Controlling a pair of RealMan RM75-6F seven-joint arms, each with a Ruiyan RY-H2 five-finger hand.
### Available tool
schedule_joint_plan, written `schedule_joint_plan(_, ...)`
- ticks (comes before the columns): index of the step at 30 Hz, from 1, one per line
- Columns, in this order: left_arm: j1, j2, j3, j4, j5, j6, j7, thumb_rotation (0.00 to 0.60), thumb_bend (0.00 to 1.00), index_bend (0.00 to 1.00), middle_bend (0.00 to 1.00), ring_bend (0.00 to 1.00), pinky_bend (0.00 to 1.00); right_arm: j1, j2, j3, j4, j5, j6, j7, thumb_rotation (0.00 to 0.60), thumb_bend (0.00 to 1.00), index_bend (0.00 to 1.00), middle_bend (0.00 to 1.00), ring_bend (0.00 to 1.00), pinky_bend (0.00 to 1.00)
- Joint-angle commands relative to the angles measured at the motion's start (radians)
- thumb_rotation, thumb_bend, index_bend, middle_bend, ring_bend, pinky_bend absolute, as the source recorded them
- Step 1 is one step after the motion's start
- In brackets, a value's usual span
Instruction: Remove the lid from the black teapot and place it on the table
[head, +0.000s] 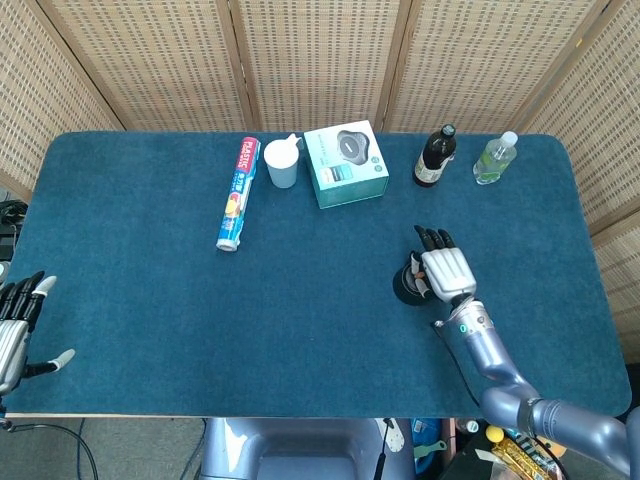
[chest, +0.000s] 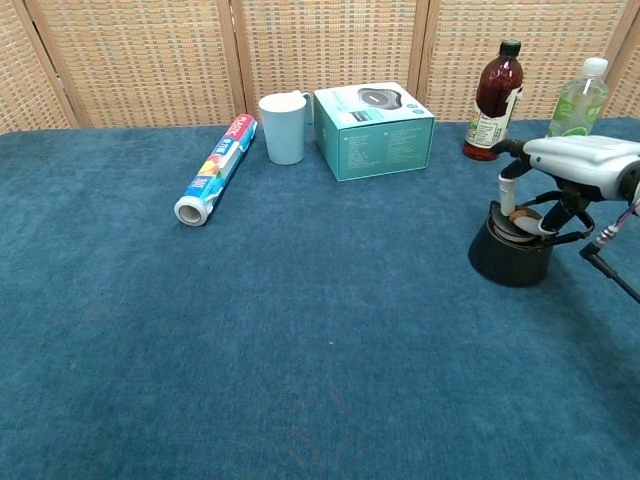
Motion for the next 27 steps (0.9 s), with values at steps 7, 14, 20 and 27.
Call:
schedule_joint_plan(7,0.001,0.003,0.004,-0.003,0.011,0.005,-0.004,0.6,0.13,0.0,0.0,0.0,0.0,-0.012,0.088,-0.03,-0.222,-0.126,0.072,-0.047,0.6,0.6,0.62,0.0,0.0,0.0)
schedule_joint_plan(14,0.005,0.005,0.005,-0.004,0.016,0.012,-0.012,0.6,0.13,0.0,0.0,0.0,0.0,-0.009,0.035,-0.096,-0.226,-0.172,0.053,-0.109,0.6,0.6,0.62,0.0,0.0,0.0)
schedule_joint_plan(20,0.007,0.008,0.005,0.0,0.016,0.014,-0.023,0.6,0.13,0.0,0.0,0.0,0.0,-0.012,-0.054,-0.125,-0.145,-0.178,0.052,-0.149,0.6,0.6,0.62,0.0,0.0,0.0)
schedule_joint_plan(27,0.007,0.009,0.004,0.003,0.015,0.013,-0.03,0.6,0.13,0.0,0.0,0.0,0.0,-0.019,-0.062,-0.13,-0.127,-0.18,0.058,-0.167,0.6,0.2,0.21,0.0,0.0,0.0)
